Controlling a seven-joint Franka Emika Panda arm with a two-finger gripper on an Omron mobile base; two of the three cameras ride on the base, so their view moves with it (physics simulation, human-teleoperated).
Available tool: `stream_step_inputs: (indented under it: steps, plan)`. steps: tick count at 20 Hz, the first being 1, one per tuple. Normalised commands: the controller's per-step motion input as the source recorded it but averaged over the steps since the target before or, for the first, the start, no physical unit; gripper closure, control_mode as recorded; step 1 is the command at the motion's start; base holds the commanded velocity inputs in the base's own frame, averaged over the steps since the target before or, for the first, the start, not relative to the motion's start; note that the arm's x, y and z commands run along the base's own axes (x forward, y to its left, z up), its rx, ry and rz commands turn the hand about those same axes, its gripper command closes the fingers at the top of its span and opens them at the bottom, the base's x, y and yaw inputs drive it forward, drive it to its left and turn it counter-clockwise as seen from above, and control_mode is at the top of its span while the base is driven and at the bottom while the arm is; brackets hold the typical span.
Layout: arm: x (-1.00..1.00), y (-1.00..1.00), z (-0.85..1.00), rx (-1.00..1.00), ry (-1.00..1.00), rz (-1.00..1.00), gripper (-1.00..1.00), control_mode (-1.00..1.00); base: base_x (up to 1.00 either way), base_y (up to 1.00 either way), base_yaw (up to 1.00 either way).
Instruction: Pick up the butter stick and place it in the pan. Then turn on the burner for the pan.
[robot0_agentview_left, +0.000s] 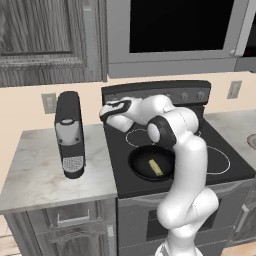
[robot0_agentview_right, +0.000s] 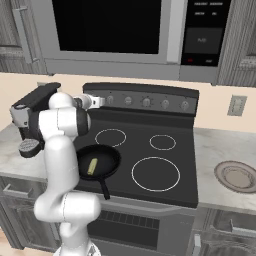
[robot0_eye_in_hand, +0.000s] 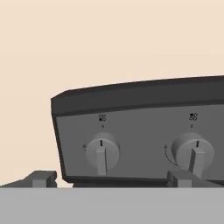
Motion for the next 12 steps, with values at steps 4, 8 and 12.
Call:
stream_step_inputs:
  steps: [4,8,12]
  plan:
    - [0.09,0.01,-0.06,0.0,0.0,0.0,-1.0,-1.0,0.0,0.0,0.0]
    - [0.12,0.06,-0.05,0.0,0.0,0.0,-1.0,-1.0,0.0,0.0,0.0]
    - [0.09,0.06,-0.06,0.0,0.0,0.0,-1.0,-1.0,0.0,0.0,0.0]
